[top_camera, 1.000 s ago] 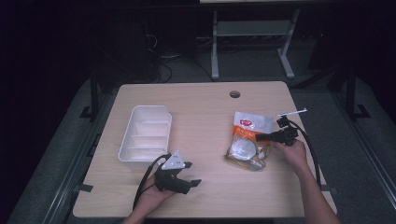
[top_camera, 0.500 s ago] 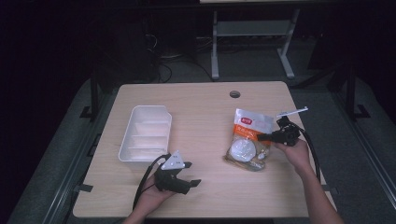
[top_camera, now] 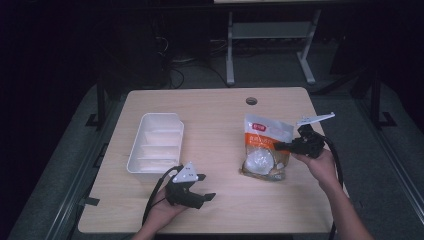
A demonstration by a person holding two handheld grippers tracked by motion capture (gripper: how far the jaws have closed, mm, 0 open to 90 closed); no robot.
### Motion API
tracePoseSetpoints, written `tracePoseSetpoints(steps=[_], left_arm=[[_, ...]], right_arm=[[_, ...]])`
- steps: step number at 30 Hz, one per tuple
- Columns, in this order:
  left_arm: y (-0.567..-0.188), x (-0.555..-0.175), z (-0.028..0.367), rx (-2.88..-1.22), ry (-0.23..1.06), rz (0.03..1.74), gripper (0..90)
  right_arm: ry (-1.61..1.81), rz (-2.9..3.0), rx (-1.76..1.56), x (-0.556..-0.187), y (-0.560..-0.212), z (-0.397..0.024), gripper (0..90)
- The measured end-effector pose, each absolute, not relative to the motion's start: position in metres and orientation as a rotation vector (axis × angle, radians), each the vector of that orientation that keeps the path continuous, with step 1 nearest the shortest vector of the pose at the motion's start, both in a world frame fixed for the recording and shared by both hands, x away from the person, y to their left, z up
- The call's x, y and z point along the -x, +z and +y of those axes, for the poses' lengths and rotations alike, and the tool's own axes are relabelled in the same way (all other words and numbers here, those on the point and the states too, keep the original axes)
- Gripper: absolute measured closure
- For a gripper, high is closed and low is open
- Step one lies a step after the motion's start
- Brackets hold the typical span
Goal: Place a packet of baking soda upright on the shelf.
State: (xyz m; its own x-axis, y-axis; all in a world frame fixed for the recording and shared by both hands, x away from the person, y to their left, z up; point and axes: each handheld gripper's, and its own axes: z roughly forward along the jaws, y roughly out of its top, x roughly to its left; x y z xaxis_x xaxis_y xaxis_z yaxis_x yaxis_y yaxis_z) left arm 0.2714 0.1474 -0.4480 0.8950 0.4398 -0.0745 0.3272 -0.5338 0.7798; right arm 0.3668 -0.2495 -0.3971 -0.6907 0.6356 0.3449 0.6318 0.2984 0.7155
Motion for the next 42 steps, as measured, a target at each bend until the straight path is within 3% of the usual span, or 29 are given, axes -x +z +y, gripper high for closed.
tracePoseSetpoints(steps=[16, 42], left_arm=[[-0.448, -0.268, 0.144, -2.186, 0.160, 0.521, 27.9], [-0.448, -0.265, 0.143, -2.193, 0.147, 0.492, 27.8]], right_arm=[[1.302, 2.609, -1.036, -0.353, -0.353, -0.216, 89.4], [1.344, 2.652, -0.853, -0.376, -0.302, -0.141, 89.5]])
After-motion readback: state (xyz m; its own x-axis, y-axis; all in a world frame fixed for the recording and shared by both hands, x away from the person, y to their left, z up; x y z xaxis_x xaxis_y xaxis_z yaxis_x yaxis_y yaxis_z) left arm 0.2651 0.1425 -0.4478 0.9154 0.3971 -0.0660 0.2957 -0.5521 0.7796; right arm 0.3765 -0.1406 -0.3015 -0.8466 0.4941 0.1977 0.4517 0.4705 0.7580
